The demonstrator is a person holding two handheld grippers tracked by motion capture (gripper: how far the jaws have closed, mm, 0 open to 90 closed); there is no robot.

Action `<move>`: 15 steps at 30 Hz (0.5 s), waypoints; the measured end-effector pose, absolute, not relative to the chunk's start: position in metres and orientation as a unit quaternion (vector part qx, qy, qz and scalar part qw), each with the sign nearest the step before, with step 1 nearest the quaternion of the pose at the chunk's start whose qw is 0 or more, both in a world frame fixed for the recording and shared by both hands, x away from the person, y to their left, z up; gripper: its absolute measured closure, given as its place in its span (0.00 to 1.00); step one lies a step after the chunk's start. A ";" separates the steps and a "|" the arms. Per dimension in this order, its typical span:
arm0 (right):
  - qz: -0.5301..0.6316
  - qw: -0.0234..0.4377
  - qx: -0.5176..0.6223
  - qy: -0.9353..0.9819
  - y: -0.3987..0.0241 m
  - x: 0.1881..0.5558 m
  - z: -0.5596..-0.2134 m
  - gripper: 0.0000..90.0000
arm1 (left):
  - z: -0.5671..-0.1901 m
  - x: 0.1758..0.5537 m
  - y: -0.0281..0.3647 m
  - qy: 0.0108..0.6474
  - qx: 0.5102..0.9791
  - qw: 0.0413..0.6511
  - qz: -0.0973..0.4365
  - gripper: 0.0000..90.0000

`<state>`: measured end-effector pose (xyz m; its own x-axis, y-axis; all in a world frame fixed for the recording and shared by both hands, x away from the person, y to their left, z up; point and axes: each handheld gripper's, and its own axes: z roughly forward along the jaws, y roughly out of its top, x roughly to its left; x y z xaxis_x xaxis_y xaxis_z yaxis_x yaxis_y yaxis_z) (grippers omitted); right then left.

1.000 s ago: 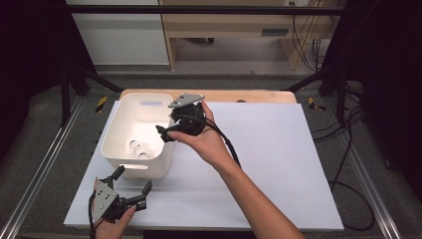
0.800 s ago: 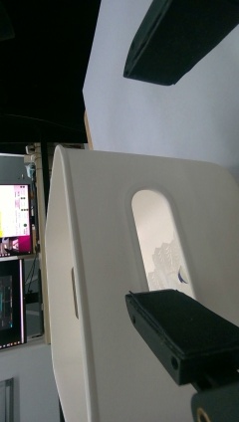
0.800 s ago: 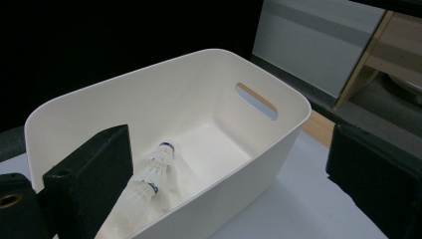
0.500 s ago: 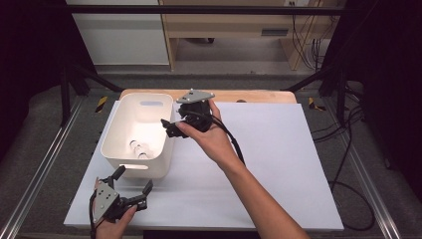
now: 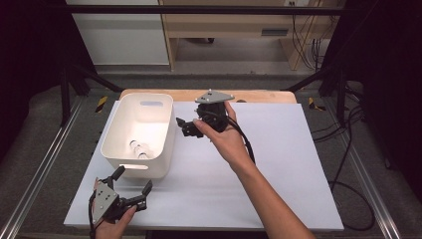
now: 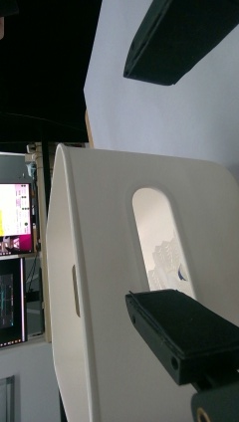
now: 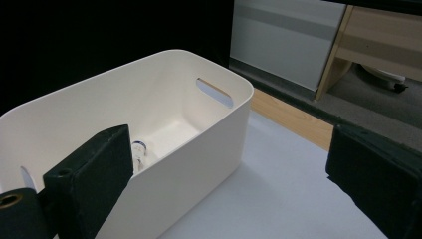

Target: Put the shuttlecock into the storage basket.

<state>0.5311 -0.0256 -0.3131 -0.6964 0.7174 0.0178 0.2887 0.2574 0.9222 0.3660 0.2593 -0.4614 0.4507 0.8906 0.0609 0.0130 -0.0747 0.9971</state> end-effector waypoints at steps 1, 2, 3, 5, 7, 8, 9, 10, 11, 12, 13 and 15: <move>0.513 0.210 0.329 0.764 -0.028 0.531 -0.313 0.06 | -0.461 0.366 0.259 0.361 0.626 0.577 0.380 0.01; 0.514 0.210 0.331 0.763 -0.030 0.531 -0.313 0.06 | -0.461 0.366 0.259 0.360 0.626 0.577 0.381 0.01; 0.513 0.212 0.333 0.762 -0.032 0.531 -0.313 0.06 | -0.461 0.365 0.259 0.360 0.626 0.577 0.381 0.01; 0.514 0.213 0.335 0.761 -0.036 0.530 -0.314 0.06 | -0.461 0.365 0.259 0.360 0.627 0.577 0.381 0.01; 0.512 0.214 0.337 0.761 -0.041 0.529 -0.315 0.05 | -0.461 0.365 0.259 0.360 0.627 0.577 0.381 0.01; 0.510 0.216 0.338 0.761 -0.044 0.528 -0.315 0.05 | -0.461 0.365 0.259 0.360 0.627 0.577 0.381 0.01; 0.511 0.216 0.340 0.759 -0.047 0.528 -0.316 0.05 | -0.461 0.365 0.259 0.360 0.627 0.577 0.380 0.01; 0.511 0.219 0.341 0.758 -0.050 0.528 -0.316 0.05 | -0.462 0.365 0.259 0.360 0.626 0.578 0.380 0.01; 0.510 0.220 0.344 0.758 -0.053 0.527 -0.316 0.05 | -0.462 0.366 0.259 0.360 0.627 0.577 0.381 0.01; 0.509 0.223 0.346 0.756 -0.056 0.528 -0.316 0.06 | -0.462 0.366 0.259 0.359 0.628 0.576 0.381 0.01; 0.508 0.223 0.347 0.756 -0.060 0.528 -0.316 0.06 | -0.462 0.366 0.259 0.360 0.628 0.576 0.381 0.01; 0.508 0.222 0.353 0.754 -0.066 0.528 -0.317 0.06 | -0.462 0.365 0.260 0.361 0.627 0.575 0.382 0.01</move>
